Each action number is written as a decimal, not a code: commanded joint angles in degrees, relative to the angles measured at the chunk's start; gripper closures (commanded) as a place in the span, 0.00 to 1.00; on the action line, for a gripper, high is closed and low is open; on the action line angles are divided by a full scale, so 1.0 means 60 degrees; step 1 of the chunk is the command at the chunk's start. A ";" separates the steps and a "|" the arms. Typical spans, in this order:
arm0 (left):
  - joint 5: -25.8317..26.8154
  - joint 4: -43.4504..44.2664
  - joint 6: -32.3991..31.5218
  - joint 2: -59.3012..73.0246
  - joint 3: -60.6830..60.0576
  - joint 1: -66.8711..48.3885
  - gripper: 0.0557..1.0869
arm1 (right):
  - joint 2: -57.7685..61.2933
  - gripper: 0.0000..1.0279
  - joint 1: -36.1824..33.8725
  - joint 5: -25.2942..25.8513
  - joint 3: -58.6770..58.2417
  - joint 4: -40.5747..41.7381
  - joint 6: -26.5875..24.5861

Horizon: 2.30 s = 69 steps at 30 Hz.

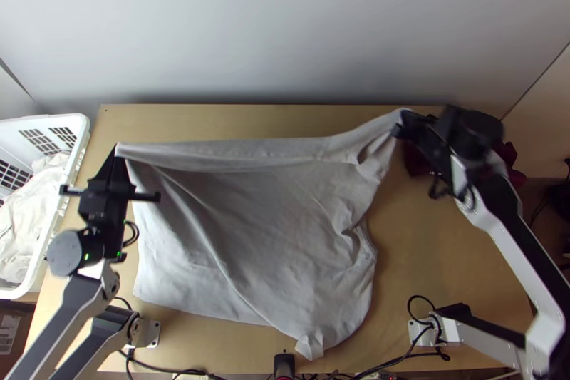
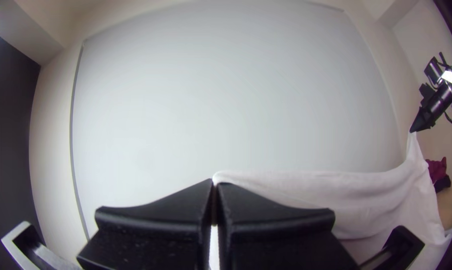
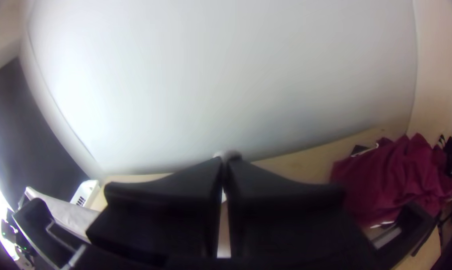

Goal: Fold the t-shirt

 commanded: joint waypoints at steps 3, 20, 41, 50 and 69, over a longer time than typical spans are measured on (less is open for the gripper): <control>0.0152 0.0949 -0.0242 0.4250 0.2000 0.0751 0.96 | 0.4269 0.97 -0.0023 0.0471 0.2522 0.1238 -0.0600; 0.0211 0.1257 0.0608 0.9406 0.5178 0.1191 0.96 | 0.8795 0.97 -0.0287 0.1233 0.8293 0.0491 -0.1406; -0.0097 0.1271 -0.0520 1.1603 0.6834 0.1250 0.96 | 0.9557 0.97 -0.0404 0.2346 0.8586 0.1971 -0.2212; -0.0346 0.1213 -0.0213 1.3024 0.7961 0.1162 0.96 | 0.9718 0.97 -0.0302 0.2507 0.8308 0.1722 -0.2168; 0.0416 0.1213 0.0901 1.1545 0.5310 0.1264 0.96 | 0.5236 0.97 0.1090 0.2566 0.2068 0.1209 -0.2241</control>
